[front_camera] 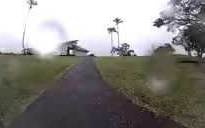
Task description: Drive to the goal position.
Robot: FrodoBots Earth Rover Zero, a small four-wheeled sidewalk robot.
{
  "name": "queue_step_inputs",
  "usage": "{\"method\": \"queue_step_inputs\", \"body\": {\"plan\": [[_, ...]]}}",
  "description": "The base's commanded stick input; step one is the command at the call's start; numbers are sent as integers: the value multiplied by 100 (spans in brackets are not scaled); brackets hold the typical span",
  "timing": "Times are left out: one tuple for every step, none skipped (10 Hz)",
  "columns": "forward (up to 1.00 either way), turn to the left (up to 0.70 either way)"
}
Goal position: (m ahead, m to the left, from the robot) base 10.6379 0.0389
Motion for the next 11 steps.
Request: {"method": "queue_step_inputs", "body": {"plan": [[70, 0], [70, 0], [70, 0], [70, 0], [70, 34], [70, 35], [70, 32], [70, 1], [70, 0], [70, 0], [70, 0]]}}
